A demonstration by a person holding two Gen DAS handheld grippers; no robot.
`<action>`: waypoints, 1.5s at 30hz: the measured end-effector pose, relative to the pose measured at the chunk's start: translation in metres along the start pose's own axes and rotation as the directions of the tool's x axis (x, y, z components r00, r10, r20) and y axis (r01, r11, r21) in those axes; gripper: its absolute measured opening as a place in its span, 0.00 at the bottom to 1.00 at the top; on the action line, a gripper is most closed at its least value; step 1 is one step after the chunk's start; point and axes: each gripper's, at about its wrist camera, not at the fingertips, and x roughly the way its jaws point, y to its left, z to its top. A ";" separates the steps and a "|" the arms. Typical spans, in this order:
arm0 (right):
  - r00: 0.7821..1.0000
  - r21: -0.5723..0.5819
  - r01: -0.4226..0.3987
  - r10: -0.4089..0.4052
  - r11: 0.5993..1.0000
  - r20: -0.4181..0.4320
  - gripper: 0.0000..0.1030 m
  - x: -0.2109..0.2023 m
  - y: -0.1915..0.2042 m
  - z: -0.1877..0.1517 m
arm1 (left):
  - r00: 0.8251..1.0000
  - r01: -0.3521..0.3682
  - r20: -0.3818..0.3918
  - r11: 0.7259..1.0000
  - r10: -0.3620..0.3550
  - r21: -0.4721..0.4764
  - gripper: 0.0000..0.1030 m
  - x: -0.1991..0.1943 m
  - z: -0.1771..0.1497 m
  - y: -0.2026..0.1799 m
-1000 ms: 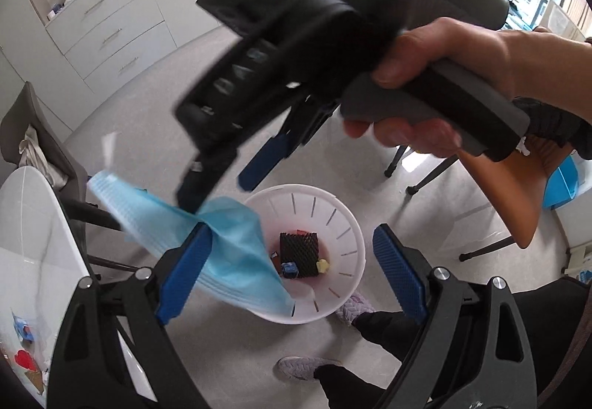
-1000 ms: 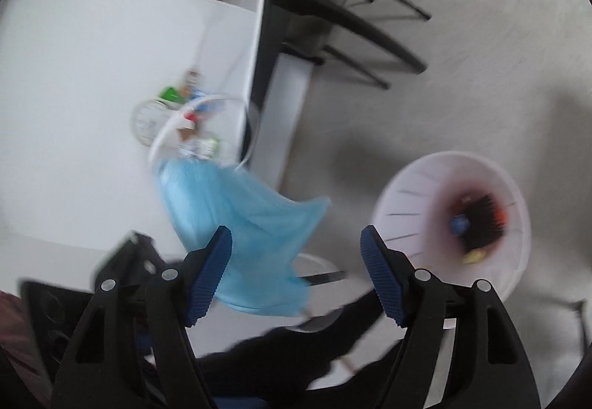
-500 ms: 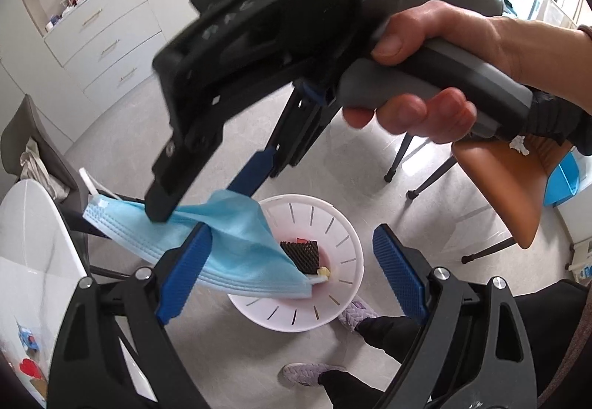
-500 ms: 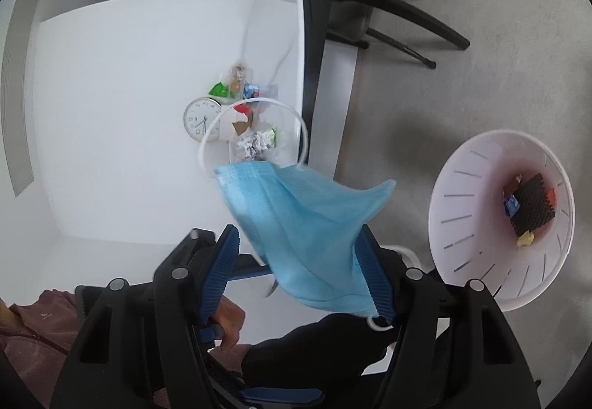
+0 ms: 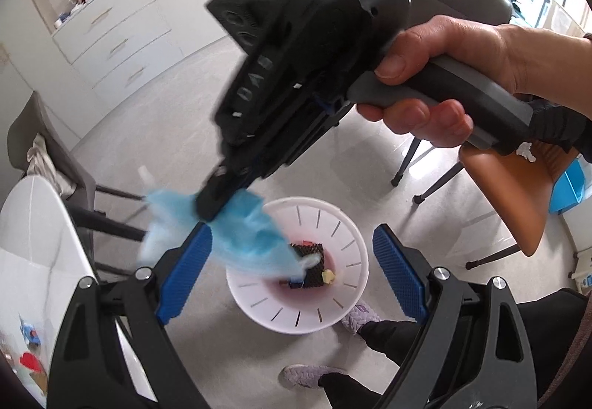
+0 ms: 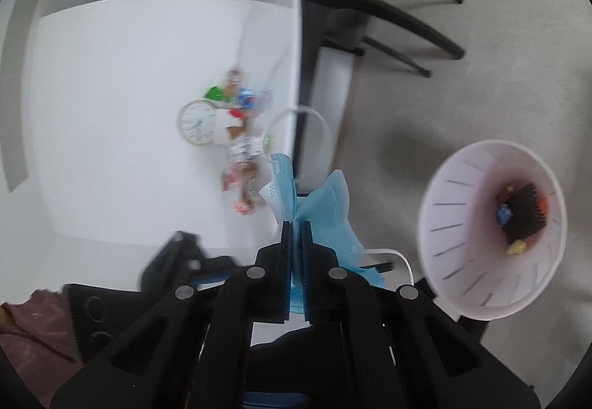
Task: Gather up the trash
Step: 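Lower the mask into the wastebasket and open the right tool, then reach to the table and grasp the pink crumpled paper with the left tool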
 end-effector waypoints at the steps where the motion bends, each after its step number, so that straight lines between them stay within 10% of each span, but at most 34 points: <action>1: 1.000 0.006 0.026 -0.026 1.000 0.000 0.05 0.002 -0.005 0.000 | 1.000 -0.008 -0.007 1.000 0.008 -0.015 0.82 -0.001 -0.003 0.003; 6: 0.956 -0.042 0.289 -0.291 0.956 -0.038 0.05 0.043 -0.044 -0.002 | 0.999 -0.021 -0.053 0.984 0.012 -0.176 0.83 -0.008 -0.028 0.028; 11: 0.822 -0.142 0.542 -0.558 0.828 -0.115 0.18 0.115 -0.090 -0.018 | 0.996 -0.045 -0.085 0.934 0.016 -0.354 0.86 -0.020 -0.057 0.056; 13: 0.771 -0.191 0.596 -0.623 0.780 -0.135 0.48 0.135 -0.098 -0.025 | 0.995 -0.069 -0.100 0.908 0.030 -0.414 0.87 -0.023 -0.068 0.066; 16: 0.699 -0.247 0.666 -0.704 0.704 -0.122 0.68 0.153 -0.097 -0.035 | 0.991 -0.109 -0.123 0.872 0.056 -0.478 0.87 -0.028 -0.082 0.079; 21: 0.610 -0.296 0.756 -0.793 0.584 -0.006 0.82 0.140 -0.045 -0.043 | 0.988 -0.140 -0.129 0.826 0.082 -0.546 0.87 -0.039 -0.098 0.097; 27: 0.550 -0.323 0.819 -0.807 0.474 0.213 0.97 0.095 0.076 -0.052 | 0.986 -0.167 -0.099 0.774 0.134 -0.611 0.88 -0.075 -0.113 0.122; 30: 0.549 -0.327 0.827 -0.780 0.457 0.299 0.98 0.084 0.135 -0.054 | 0.975 -0.216 -0.099 0.735 0.199 -0.643 0.91 -0.103 -0.128 0.134; 35: 0.615 -0.373 0.787 -0.672 0.491 0.412 0.98 0.101 0.229 -0.060 | 0.934 -0.325 -0.141 0.619 0.327 -0.715 0.93 -0.157 -0.183 0.162; 40: 0.666 -0.455 0.741 -0.629 0.495 0.400 0.98 0.150 0.258 -0.066 | 0.897 -0.397 -0.227 0.468 0.379 -0.790 0.93 -0.188 -0.262 0.197; 45: 0.679 -0.541 0.712 -0.635 0.447 0.368 0.98 0.207 0.282 -0.078 | 0.881 -0.435 -0.295 0.387 0.370 -0.813 0.93 -0.193 -0.325 0.219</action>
